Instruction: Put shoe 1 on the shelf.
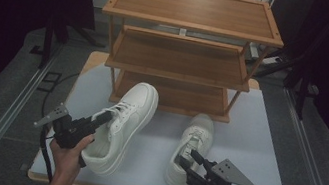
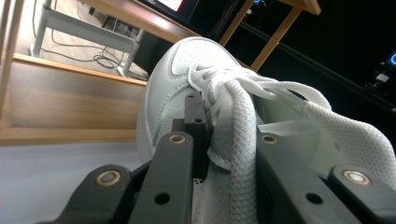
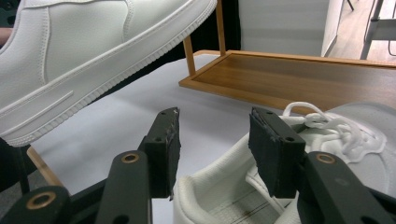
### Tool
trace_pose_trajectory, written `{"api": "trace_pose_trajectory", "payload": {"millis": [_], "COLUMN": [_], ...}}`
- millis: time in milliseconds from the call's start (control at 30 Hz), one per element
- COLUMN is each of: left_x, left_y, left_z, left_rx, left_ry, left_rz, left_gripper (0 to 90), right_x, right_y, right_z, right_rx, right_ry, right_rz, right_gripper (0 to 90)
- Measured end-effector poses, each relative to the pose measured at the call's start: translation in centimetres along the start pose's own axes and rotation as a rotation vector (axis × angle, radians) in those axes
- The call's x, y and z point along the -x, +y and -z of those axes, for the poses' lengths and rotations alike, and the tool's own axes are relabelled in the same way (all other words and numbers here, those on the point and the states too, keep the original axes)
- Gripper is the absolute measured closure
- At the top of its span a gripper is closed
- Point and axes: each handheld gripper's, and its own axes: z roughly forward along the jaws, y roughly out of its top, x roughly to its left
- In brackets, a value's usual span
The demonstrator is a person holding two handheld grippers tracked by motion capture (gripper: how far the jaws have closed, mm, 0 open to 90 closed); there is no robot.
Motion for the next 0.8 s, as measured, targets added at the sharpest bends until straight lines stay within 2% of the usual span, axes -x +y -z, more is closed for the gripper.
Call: {"api": "trace_pose_trajectory", "payload": {"millis": [333,500,800], "left_x": [1.1,1.9,2.1], "left_y": [0.9,2.1,3.7], "left_z": [-0.9,-1.5,-2.9], "left_rx": [0.012,0.011,0.032], "left_ry": [-0.012,-0.023,-0.023], "left_rz": [-0.01,-0.029,-0.028], "left_gripper": [82.7,82.8,82.8], "right_x": [0.1,0.1,0.1], "right_y": [0.3,0.3,0.3], "right_z": [0.4,0.3,0.3], "right_rx": [0.016,0.015,0.01], "right_ry": [-0.004,-0.004,-0.003], "right_rz": [0.0,-0.005,0.0], "right_gripper": [52.6,52.5,52.5]}}
